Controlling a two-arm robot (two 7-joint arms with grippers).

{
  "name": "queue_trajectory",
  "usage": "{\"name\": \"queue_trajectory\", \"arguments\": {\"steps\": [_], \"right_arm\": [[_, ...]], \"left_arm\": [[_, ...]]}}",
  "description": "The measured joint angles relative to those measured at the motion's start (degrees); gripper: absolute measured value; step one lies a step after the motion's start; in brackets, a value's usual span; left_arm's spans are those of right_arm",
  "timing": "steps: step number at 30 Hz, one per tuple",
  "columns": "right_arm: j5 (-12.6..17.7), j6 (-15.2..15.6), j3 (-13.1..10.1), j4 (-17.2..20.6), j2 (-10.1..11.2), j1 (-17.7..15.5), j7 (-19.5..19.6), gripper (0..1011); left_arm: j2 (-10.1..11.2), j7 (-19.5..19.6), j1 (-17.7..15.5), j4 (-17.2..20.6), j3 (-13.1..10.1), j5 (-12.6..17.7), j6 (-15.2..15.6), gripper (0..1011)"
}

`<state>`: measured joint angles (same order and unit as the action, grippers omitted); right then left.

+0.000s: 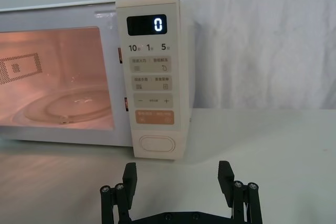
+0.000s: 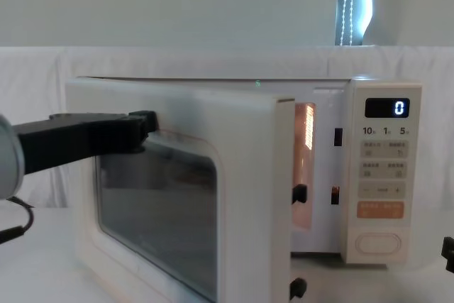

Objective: Press the button to open the microwave door with one hand; close the microwave door with the other hand.

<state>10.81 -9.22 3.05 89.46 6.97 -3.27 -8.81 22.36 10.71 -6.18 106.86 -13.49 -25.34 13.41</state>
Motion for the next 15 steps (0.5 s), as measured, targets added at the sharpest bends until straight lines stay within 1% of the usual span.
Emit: {"name": "queue_trajectory", "arguments": {"steps": [7,10,11,15], "right_arm": [[0.0,0.0,0.0,0.0,0.0,0.0,0.0,1002],[0.0,0.0,0.0,0.0,0.0,0.0,0.0,1002],[0.0,0.0,0.0,0.0,0.0,0.0,0.0,1002],[0.0,0.0,0.0,0.0,0.0,0.0,0.0,1002]], "left_arm": [[-1.6,-0.4,-2.8,-1.6,-1.0,1.0,1.1,0],[-2.6,-0.6,-4.3,-2.8,-1.7,1.9,1.4,0],[-2.6,-0.6,-4.3,-2.8,-1.7,1.9,1.4,0],[-3.7,-0.9,-6.0,-4.3,-2.2,3.0,1.8,0]]}}
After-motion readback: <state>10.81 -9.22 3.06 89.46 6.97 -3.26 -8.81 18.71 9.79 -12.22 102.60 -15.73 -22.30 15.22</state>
